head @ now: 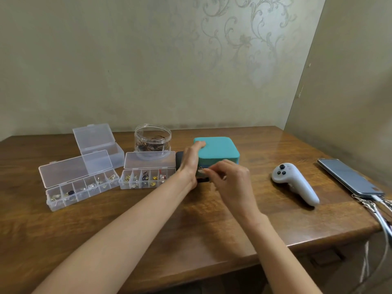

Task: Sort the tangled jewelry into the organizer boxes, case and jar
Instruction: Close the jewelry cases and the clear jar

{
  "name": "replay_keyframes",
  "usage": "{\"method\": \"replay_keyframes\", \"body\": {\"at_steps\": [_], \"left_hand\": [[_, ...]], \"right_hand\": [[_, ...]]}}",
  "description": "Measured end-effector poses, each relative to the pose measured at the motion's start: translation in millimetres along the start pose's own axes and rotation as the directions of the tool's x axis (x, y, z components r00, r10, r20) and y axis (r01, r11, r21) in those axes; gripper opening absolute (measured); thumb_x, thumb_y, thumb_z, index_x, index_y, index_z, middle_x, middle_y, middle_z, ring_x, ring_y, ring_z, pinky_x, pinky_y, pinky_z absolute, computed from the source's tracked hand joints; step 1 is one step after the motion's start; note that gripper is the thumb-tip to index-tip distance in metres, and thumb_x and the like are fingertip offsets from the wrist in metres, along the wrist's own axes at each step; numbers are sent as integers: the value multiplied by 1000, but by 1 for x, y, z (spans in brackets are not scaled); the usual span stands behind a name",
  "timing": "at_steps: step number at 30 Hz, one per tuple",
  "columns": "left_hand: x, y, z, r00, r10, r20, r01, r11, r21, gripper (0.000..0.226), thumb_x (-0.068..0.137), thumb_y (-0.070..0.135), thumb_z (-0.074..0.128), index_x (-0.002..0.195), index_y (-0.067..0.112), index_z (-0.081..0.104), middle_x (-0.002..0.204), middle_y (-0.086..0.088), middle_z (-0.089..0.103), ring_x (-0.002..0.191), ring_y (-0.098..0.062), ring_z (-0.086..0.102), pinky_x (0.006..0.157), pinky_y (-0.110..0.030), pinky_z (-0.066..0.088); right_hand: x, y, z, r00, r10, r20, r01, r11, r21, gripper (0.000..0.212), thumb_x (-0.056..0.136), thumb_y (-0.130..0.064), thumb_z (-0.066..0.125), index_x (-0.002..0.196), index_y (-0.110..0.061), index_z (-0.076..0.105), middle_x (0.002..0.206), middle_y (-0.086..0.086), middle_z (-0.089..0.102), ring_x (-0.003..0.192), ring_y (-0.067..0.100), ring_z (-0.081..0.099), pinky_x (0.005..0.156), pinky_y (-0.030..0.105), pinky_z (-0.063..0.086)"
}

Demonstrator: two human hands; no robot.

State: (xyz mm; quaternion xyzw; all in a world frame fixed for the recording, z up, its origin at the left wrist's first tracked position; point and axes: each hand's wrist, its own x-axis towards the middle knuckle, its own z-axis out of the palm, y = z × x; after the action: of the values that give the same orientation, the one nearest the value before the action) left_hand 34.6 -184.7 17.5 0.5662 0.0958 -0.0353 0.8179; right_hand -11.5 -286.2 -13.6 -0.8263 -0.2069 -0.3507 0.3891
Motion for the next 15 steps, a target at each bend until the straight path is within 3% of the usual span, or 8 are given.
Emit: {"method": "replay_keyframes", "body": {"at_steps": [2,5,7,9,10,12,13,15], "left_hand": [[-2,4,-7,998,-40,41,40,999,20,33,89,38,51,110,13,56,91,-10,61,76,-22,61,63,-32,55],[-7,5,-11,989,-68,132,70,997,-12,26,93,36,47,106,16,56,99,-14,61,86,-30,62,64,-41,58],[-9,1,-10,985,-87,150,88,996,4,27,93,38,47,106,17,58,101,-14,62,91,-30,62,72,-43,58],[-11,0,-10,980,-107,168,93,991,91,39,93,49,46,116,18,55,111,-11,61,100,-27,60,89,-44,52],[-13,0,-10,979,-99,180,67,982,179,54,91,58,43,129,20,48,122,-8,56,107,-24,57,90,-42,53],[-22,-1,-15,988,8,153,-82,875,478,86,78,75,37,147,26,19,137,-2,38,116,-19,47,77,-35,57],[-28,-5,-17,983,122,139,-183,763,620,96,71,77,41,146,26,11,138,-3,31,117,-21,45,76,-35,57],[-41,-16,-21,919,359,164,-345,526,777,91,67,66,62,132,21,18,127,-2,31,111,-18,46,86,-37,52]], "right_hand": [[7,5,-11,973,194,-122,-174,972,157,38,80,-51,64,78,-13,71,71,-7,66,63,2,57,58,18,42],[20,17,-14,847,502,-178,-449,853,266,55,79,-68,56,100,-18,59,97,-4,60,90,10,57,77,31,49],[28,21,-16,733,672,105,-652,651,389,66,79,-69,56,124,-21,45,115,2,55,103,17,57,81,40,54],[32,20,-19,603,706,372,-781,426,457,62,85,-58,57,131,-20,41,118,6,55,101,21,60,63,33,56],[32,19,-20,580,697,420,-798,385,463,57,88,-50,57,132,-18,43,116,9,56,97,22,61,55,30,54],[30,20,-20,591,690,417,-783,367,502,52,90,-40,58,133,-16,44,112,10,56,92,23,62,50,27,52],[30,21,-20,605,687,403,-767,368,525,51,90,-38,58,134,-16,44,111,10,56,91,23,62,49,27,52],[29,23,-19,621,686,379,-744,364,560,51,91,-36,58,136,-18,42,112,10,56,94,23,62,51,28,53]]}}
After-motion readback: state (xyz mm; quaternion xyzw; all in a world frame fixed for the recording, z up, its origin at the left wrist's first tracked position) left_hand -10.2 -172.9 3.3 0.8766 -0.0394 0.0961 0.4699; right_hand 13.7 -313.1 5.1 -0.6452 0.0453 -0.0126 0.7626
